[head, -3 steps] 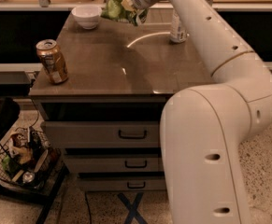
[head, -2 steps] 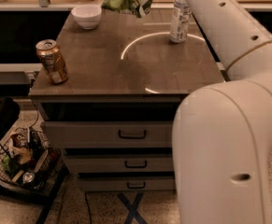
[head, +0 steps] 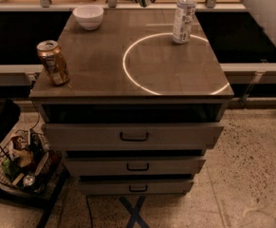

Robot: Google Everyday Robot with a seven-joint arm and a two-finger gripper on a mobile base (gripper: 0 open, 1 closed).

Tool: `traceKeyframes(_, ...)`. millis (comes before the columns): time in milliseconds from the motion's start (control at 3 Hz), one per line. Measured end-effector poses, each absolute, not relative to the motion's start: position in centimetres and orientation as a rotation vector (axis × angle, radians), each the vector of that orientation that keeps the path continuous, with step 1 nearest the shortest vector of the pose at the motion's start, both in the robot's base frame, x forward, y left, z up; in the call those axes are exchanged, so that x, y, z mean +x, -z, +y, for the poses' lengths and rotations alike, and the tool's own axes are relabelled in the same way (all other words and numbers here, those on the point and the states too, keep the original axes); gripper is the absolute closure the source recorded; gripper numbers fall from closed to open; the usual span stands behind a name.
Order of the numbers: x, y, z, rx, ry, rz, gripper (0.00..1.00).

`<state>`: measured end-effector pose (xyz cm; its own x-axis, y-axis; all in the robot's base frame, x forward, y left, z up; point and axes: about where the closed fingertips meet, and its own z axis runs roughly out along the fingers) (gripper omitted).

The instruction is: Move green jalapeno chip bag near orange can

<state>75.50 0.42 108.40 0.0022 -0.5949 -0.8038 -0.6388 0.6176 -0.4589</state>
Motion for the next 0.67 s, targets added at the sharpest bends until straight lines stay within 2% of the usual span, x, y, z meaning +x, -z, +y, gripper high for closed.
traceKeyframes(333,69.9,-108.5,1.1,-1.051,-0.063,1.606,1.00)
traceKeyframes(667,66.0,-101.2,1.9,-1.151,-0.111,1.655,1.00)
